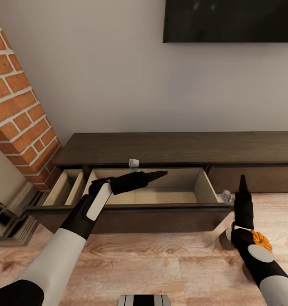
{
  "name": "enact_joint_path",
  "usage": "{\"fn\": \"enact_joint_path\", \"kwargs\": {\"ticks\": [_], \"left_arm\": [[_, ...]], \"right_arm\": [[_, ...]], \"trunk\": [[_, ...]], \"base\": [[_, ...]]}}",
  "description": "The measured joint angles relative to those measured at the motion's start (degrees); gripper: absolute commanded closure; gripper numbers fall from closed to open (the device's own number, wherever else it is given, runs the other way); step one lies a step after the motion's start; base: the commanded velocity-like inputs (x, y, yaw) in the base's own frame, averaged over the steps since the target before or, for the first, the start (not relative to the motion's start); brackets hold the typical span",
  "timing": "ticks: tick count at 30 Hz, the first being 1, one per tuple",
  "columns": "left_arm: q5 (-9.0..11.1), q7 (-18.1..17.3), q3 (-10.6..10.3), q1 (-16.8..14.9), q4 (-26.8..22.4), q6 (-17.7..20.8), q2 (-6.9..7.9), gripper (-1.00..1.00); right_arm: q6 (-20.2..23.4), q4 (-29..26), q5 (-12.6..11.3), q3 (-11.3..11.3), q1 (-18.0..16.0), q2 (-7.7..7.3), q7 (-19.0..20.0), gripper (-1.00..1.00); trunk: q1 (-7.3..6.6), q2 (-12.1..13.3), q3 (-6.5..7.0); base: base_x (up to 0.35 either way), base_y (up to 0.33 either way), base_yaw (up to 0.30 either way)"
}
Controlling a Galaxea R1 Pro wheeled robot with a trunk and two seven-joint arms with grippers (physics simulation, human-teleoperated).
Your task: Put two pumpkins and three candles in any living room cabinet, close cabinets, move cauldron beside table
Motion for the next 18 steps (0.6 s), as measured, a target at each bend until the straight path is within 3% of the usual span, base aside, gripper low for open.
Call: {"fn": "enact_joint_path", "kwargs": {"ticks": [3,5,6,8,9,10,11,12,14,15,16,17,18], "left_arm": [[0.00,0.03,0.04,0.00,0.03,0.00,0.04,-1.00],[0.00,0.03,0.06,0.00,0.04,0.00,0.07,-1.00],[0.00,0.03,0.06,0.00,0.04,0.00,0.07,-1.00],[0.00,0.11,0.07,0.00,0.04,-0.01,0.08,-1.00],[0.00,0.19,0.05,0.00,0.04,0.00,0.07,-1.00],[0.00,0.23,0.04,0.00,0.04,-0.01,0.05,-1.00],[0.00,0.34,0.01,0.00,0.04,-0.03,0.03,-1.00],[0.00,0.42,0.00,0.00,0.04,-0.04,0.02,-1.00],[-0.02,0.62,-0.01,0.00,0.04,-0.03,0.01,-1.00],[-0.04,0.65,-0.01,0.00,0.04,-0.02,0.00,-1.00],[-0.10,0.72,-0.10,0.00,0.04,-0.01,0.00,-1.00],[-0.11,0.74,-0.15,0.00,0.04,-0.01,-0.02,-1.00],[-0.19,0.81,-0.25,0.00,0.04,-0.01,-0.05,-1.00]], "right_arm": [[-2.44,-5.48,-1.79,-0.54,-0.82,-0.73,7.26,-1.00],[-5.37,-11.45,-7.37,-4.18,-2.13,-0.78,19.22,-1.00],[-5.88,-12.98,-9.20,-5.44,-2.49,-0.76,22.50,-1.00],[-7.01,-18.69,-17.25,-10.57,-4.24,-0.74,35.25,-1.00],[-7.34,-21.66,-22.81,-13.63,-5.51,-0.74,43.45,-1.00],[-7.41,-22.44,-24.66,-14.59,-5.89,-0.75,46.08,-1.00],[-7.49,-23.83,-29.20,-16.77,-6.51,-0.78,52.42,-1.00],[-7.48,-24.34,-32.03,-18.02,-6.76,-0.75,55.87,-1.00],[-7.41,-23.17,-41.41,-22.02,-7.07,-0.49,62.51,-1.00],[-7.40,-22.61,-43.37,-22.76,-7.10,-0.44,63.32,-1.00],[-7.37,-21.06,-49.22,-24.49,-7.14,-0.36,65.19,-1.00],[-7.32,-20.55,-51.45,-24.93,-7.15,-0.34,65.81,-1.00],[-6.64,-19.46,-57.64,-25.69,-7.17,-0.22,67.31,-1.00]], "trunk": [[0.00,0.00,0.00],[0.00,0.00,0.00],[0.00,0.00,0.00],[0.00,0.00,0.00],[-0.01,0.00,0.01],[0.00,0.00,0.00],[0.00,0.00,0.00],[0.00,0.00,0.00],[0.00,0.00,0.00],[0.00,0.00,0.00],[0.00,0.00,0.00],[0.00,0.00,0.00],[0.00,0.00,0.00]], "base": [[0.000,0.000,0.000],[0.000,0.000,0.000],[0.000,0.000,0.000],[0.000,0.000,0.000],[0.000,0.000,0.000],[0.000,0.000,0.000],[0.000,0.000,0.000],[0.000,0.000,0.000],[0.000,0.000,0.000],[0.000,0.000,0.000],[0.000,0.000,0.000],[0.000,0.000,0.000],[0.000,0.000,0.000]]}}
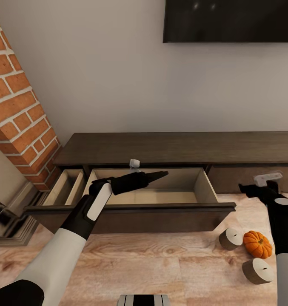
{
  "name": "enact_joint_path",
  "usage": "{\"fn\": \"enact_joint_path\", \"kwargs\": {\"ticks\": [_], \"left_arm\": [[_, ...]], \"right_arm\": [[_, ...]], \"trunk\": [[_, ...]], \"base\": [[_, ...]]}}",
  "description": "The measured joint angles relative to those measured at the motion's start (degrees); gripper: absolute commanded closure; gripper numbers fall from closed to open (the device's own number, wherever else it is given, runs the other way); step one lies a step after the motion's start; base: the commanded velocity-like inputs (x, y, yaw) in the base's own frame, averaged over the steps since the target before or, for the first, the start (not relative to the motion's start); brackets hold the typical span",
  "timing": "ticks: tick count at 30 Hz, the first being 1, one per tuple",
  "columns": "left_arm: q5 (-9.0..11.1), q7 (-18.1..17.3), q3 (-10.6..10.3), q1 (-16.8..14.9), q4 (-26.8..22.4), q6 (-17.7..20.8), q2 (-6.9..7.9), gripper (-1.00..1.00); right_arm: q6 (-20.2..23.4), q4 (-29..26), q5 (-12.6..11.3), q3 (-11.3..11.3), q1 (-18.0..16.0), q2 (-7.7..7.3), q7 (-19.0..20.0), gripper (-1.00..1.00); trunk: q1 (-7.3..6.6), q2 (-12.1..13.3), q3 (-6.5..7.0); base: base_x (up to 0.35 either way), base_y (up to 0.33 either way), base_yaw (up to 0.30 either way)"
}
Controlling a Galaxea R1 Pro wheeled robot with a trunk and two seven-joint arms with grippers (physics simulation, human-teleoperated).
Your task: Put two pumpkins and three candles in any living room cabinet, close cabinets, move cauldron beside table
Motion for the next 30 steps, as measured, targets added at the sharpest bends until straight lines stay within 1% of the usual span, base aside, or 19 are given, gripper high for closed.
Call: {"fn": "enact_joint_path", "kwargs": {"ticks": [1,3,4,5,6,7,8,9,11,12,13,14,16,19,23,25,27,30], "left_arm": [[-0.03,0.04,-0.04,0.00,0.00,0.02,-0.01,-1.00],[-0.06,0.12,-0.08,0.00,-0.04,0.03,-0.03,-1.00],[-0.06,0.14,-0.09,0.00,-0.07,0.05,-0.03,-1.00],[-0.07,0.16,-0.16,0.00,-0.10,0.07,-0.03,-1.00],[-0.09,0.17,-0.28,0.00,-0.10,0.08,-0.04,-1.00],[-0.12,0.29,-0.52,0.00,-0.09,0.08,-0.07,-1.00],[-0.14,0.60,-0.78,-0.01,-0.11,0.09,-0.09,-1.00],[-0.16,1.19,-1.05,-0.02,-0.18,0.10,-0.10,-1.00],[-0.17,3.33,-1.38,-0.05,-0.37,0.14,-0.15,-1.00],[-0.17,4.10,-1.42,-0.06,-0.42,0.15,-0.16,-1.00],[-0.14,6.57,-1.51,-0.07,-0.57,0.19,-0.14,-1.00],[-0.08,9.00,-1.56,-0.07,-0.67,0.21,-0.13,-1.00],[-0.02,11.22,-1.59,-0.06,-0.84,0.21,-0.10,-1.00],[0.04,11.85,-1.60,-0.05,-0.99,0.17,0.03,-1.00],[0.16,11.86,-1.60,-0.02,-1.58,0.11,0.29,-1.00],[0.18,11.87,-1.62,-0.01,-1.83,0.10,0.36,-1.00],[0.18,11.87,-1.66,0.00,-1.94,0.10,0.35,-1.00],[0.18,11.91,-1.68,-0.01,-1.95,0.09,0.35,-1.00]], "right_arm": [[1.15,0.59,-4.02,-0.22,-0.01,0.12,0.75,-1.00],[5.07,1.27,-11.32,-0.44,-0.02,0.69,1.57,-1.00],[6.35,1.37,-13.13,-0.48,-0.02,0.88,1.69,-1.00],[9.90,1.61,-18.02,-0.49,0.00,1.32,1.91,-1.00],[12.08,1.59,-20.95,-0.43,0.02,1.49,2.03,-1.00],[14.08,1.41,-23.33,-0.18,0.08,1.60,2.16,-1.00],[15.55,1.17,-24.95,0.33,0.23,1.69,2.44,-1.00],[16.49,0.80,-25.98,1.29,0.38,1.73,3.00,-1.00],[17.61,-0.58,-27.18,3.89,0.55,1.64,4.69,-1.00],[17.79,-1.08,-27.33,4.41,0.58,1.63,5.26,-1.00],[18.15,-2.56,-27.68,5.39,0.75,1.64,7.00,-1.00],[18.33,-3.62,-27.82,5.94,1.00,1.67,8.52,-1.00],[18.41,-4.47,-27.76,6.41,1.59,1.69,10.46,-1.00],[18.42,-5.18,-27.59,6.83,1.93,1.69,11.60,-1.00],[18.42,-5.36,-27.58,7.00,2.07,1.69,12.12,-1.00],[18.43,-5.36,-27.53,7.47,2.51,1.70,12.20,-1.00],[18.39,-5.40,-27.52,8.68,3.20,1.70,12.23,-1.00],[18.36,-5.40,-27.51,11.11,3.69,1.71,12.25,-1.00]], "trunk": [[0.00,0.00,0.00],[0.00,0.00,0.00],[0.00,0.00,0.00],[0.00,0.00,0.00],[0.00,0.00,0.00],[0.00,0.00,0.00],[0.00,0.00,0.00],[0.00,0.00,0.00],[0.00,0.00,0.00],[0.00,0.00,0.00],[0.00,0.00,0.00],[0.00,0.00,0.00],[0.00,0.00,0.00],[0.00,0.00,0.00],[0.00,0.00,0.00],[0.00,0.00,0.00],[0.00,0.00,0.00],[0.00,0.00,0.00]], "base": [[0.000,0.000,0.000],[0.000,0.000,0.000],[0.000,0.000,0.000],[0.000,0.000,0.000],[0.000,0.000,0.000],[0.000,0.000,0.000],[0.000,0.000,0.000],[0.000,0.000,0.000],[0.000,0.000,0.000],[0.000,0.000,0.000],[0.000,0.000,0.000],[0.000,0.000,0.000],[0.000,0.000,0.000],[0.000,0.000,0.000],[0.000,0.000,0.000],[0.000,0.000,0.000],[0.000,0.000,0.000],[0.000,0.000,0.000]]}}
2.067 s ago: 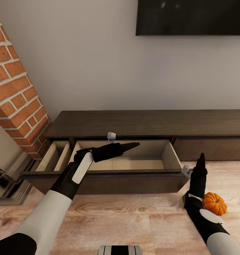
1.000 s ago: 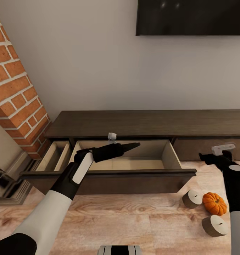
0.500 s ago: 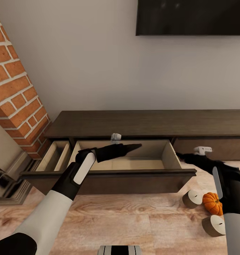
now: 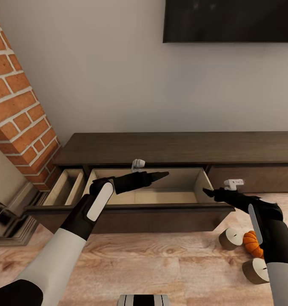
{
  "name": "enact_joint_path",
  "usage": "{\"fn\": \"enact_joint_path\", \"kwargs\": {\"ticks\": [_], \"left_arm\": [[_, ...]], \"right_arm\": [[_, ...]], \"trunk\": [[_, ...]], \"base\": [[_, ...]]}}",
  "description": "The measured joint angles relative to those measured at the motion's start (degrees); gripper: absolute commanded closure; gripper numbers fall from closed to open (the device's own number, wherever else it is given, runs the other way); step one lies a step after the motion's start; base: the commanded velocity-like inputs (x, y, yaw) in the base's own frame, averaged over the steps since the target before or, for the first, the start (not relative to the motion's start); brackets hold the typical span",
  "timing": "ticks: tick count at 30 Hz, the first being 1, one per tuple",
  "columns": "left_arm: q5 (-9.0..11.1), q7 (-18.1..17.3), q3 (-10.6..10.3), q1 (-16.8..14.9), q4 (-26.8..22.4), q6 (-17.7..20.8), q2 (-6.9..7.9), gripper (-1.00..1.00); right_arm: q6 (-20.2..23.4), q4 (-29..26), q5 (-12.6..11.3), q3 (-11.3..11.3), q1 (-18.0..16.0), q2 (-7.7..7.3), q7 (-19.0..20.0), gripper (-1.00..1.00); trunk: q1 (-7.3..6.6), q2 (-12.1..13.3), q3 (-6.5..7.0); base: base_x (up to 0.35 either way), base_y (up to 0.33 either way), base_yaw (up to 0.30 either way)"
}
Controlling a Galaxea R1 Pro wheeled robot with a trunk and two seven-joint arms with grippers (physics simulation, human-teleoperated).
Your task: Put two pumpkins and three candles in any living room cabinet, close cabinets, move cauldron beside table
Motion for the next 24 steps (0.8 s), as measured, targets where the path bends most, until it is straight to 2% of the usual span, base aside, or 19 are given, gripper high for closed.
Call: {"fn": "enact_joint_path", "kwargs": {"ticks": [2,4,5,19,24], "left_arm": [[0.00,0.06,0.00,0.01,0.01,0.00,0.02,-1.00],[0.00,0.09,0.04,0.01,-0.06,0.00,0.04,-1.00],[0.00,0.05,0.04,0.01,-0.06,0.00,0.04,-1.00],[0.00,-0.01,-0.01,0.01,-0.01,0.00,0.13,-1.00],[0.01,-0.10,-0.01,0.01,-0.06,0.00,0.14,-1.00]], "right_arm": [[-0.01,0.00,0.01,1.01,0.24,0.02,0.00,-1.00],[-0.10,0.04,-0.15,3.45,0.77,0.08,0.05,-1.00],[-0.11,0.04,-0.17,3.65,0.81,0.08,0.06,-1.00],[0.16,-0.01,-0.41,3.94,0.85,0.15,0.11,-1.00],[0.14,-0.05,-0.43,3.94,0.85,0.17,0.24,-1.00]], "trunk": [[0.00,0.00,0.00],[0.00,0.00,0.00],[0.00,0.00,0.00],[0.00,0.00,0.00],[0.00,0.00,0.16]], "base": [[0.000,0.000,0.000],[0.000,0.000,0.000],[0.000,0.000,0.000],[0.000,0.000,-0.001],[0.000,0.000,-0.131]]}}
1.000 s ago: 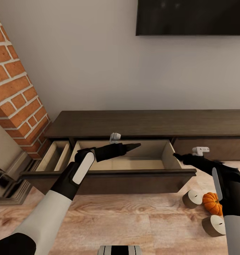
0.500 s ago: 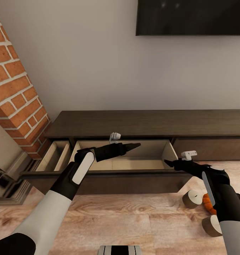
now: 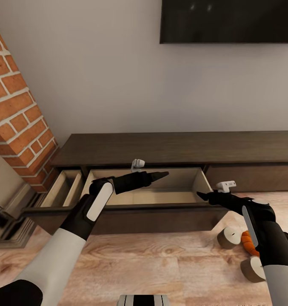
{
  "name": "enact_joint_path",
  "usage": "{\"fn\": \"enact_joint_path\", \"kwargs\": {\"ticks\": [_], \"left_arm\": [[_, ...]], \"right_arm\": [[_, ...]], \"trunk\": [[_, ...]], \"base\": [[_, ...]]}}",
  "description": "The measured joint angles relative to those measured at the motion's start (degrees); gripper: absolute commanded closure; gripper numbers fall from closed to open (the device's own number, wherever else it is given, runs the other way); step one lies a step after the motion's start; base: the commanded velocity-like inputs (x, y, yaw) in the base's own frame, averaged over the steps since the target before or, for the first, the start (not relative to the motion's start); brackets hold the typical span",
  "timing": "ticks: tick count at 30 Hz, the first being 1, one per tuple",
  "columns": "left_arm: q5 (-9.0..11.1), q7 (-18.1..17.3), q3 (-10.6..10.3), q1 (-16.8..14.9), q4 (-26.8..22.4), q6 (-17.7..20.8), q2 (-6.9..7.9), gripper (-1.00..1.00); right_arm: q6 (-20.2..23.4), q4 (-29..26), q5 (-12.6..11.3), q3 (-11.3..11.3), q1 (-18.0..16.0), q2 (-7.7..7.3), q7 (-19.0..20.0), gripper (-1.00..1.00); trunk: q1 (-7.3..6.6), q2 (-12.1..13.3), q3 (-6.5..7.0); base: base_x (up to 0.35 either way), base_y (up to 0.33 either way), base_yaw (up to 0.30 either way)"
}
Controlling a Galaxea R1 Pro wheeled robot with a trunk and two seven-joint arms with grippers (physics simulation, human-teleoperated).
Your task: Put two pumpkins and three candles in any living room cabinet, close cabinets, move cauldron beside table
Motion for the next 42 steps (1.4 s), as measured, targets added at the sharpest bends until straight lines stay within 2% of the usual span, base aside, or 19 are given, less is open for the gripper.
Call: {"fn": "enact_joint_path", "kwargs": {"ticks": [42], "left_arm": [[0.00,-0.11,0.00,0.00,-0.28,0.09,0.09,-1.00]], "right_arm": [[-0.07,0.12,0.00,0.00,0.01,0.00,0.03,-1.00]], "trunk": [[0.00,0.00,2.78]], "base": [[0.000,0.000,-0.205]]}}
